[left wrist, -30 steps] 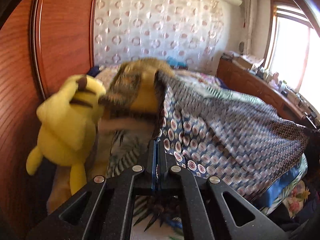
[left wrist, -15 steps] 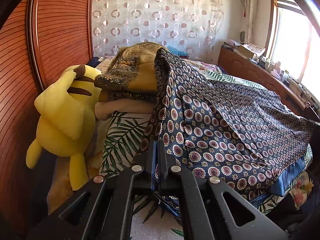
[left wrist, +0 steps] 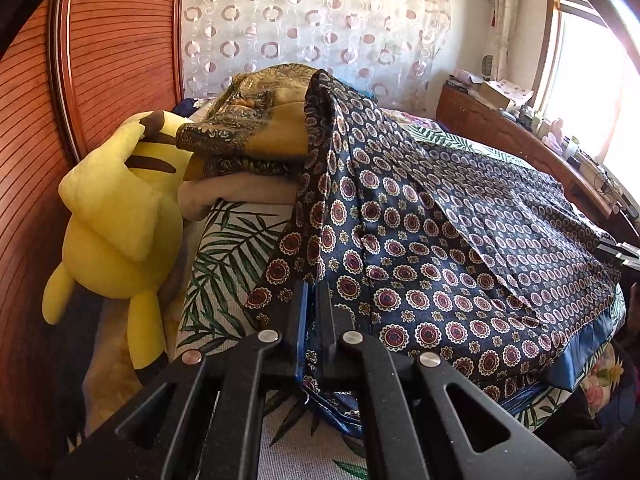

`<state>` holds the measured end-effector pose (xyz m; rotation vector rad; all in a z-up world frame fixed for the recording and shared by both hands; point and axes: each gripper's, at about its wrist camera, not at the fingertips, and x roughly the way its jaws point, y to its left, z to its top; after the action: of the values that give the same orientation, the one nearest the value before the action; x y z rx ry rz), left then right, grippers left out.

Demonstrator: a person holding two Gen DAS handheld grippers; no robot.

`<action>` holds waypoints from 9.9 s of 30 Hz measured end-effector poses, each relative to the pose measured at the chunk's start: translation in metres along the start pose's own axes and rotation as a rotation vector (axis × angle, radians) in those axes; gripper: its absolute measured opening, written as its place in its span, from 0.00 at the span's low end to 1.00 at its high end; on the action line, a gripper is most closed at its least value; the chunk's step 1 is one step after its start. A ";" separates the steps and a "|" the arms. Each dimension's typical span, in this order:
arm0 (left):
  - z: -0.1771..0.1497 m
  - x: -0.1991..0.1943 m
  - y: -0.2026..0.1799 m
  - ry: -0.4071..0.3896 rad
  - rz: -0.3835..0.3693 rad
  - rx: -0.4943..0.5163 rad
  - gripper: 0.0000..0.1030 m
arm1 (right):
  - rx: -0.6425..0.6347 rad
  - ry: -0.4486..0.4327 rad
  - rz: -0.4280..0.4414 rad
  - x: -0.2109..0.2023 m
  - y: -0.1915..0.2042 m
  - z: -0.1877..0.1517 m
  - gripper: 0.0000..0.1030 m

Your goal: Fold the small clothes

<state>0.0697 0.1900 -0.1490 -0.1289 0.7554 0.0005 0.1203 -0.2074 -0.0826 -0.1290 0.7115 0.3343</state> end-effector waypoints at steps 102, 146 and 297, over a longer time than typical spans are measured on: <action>0.066 -0.034 -0.256 -0.103 -0.352 0.328 0.74 | 0.035 -0.147 0.001 -0.116 -0.064 -0.054 0.80; 0.043 -0.015 -0.195 -0.088 -0.311 0.233 0.74 | -0.157 -0.038 -0.005 0.032 -0.042 0.136 0.03; 0.080 0.058 -0.287 0.014 -0.343 0.371 0.74 | 0.104 -0.035 0.027 -0.016 -0.091 0.068 0.40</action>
<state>0.1801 -0.0884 -0.0974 0.0964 0.7284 -0.4649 0.1823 -0.2816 -0.0204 -0.0149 0.6948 0.3244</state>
